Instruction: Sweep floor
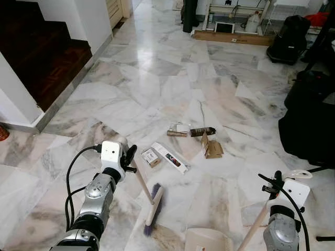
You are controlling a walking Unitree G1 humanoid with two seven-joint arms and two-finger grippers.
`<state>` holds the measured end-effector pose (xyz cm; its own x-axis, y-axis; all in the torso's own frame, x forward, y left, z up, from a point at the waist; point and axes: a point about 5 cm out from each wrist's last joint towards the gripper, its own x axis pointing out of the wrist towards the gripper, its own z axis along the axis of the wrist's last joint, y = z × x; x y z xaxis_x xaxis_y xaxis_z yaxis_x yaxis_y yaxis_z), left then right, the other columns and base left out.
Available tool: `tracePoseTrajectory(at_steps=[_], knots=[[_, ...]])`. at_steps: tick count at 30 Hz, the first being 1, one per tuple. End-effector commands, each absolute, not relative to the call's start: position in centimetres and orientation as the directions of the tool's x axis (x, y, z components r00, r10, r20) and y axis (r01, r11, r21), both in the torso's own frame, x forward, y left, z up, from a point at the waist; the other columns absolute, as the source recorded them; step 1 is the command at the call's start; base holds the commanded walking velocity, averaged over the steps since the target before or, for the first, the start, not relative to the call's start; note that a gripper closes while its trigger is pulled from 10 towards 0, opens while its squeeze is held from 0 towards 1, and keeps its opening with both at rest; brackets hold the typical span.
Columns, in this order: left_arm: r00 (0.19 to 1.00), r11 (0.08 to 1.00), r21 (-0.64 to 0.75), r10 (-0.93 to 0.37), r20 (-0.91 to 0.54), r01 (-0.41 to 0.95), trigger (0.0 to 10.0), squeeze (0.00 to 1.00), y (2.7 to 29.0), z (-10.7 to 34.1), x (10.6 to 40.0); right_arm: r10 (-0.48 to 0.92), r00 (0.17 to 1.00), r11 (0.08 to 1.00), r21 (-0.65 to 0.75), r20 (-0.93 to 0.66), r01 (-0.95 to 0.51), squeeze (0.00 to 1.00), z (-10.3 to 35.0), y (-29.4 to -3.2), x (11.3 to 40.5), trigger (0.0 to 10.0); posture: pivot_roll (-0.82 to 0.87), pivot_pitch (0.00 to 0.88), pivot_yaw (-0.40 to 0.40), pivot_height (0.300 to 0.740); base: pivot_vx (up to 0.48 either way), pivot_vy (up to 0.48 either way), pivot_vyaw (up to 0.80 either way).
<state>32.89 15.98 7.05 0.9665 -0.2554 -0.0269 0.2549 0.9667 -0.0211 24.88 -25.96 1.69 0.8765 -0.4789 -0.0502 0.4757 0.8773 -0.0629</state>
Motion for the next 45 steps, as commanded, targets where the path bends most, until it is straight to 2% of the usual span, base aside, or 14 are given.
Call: tracePoseTrajectory(at_steps=[1,13,21,45], knots=[[0.985,0.981,0.090,-0.173,0.015,0.171,10.0,0.00,17.7,9.2,33.9,-0.284,0.944,0.959,0.054,0.168,0.279,0.00,9.9,-24.1,28.7,10.0,-0.01,0.059,-0.010,0.740,0.000,0.000,0.00],[0.987,0.983,0.095,-0.157,0.023,0.154,10.0,0.00,18.5,9.2,33.7,-0.282,0.941,0.959,0.043,0.186,0.279,0.00,10.3,-24.4,28.8,10.0,0.00,0.051,-0.008,0.740,0.000,0.000,0.00],[0.990,0.987,0.081,-0.142,0.004,0.141,10.0,0.00,18.9,9.0,33.7,-0.347,0.928,0.938,0.045,0.134,0.344,0.00,8.9,-25.7,28.0,10.0,0.00,0.072,-0.004,0.740,0.000,0.000,0.00],[0.989,0.988,0.065,-0.145,0.023,0.143,10.0,0.00,18.4,9.6,34.1,-0.342,0.926,0.939,0.029,0.159,0.342,0.00,9.6,-25.5,28.5,10.0,0.00,0.076,0.004,0.740,0.000,0.000,0.00]])
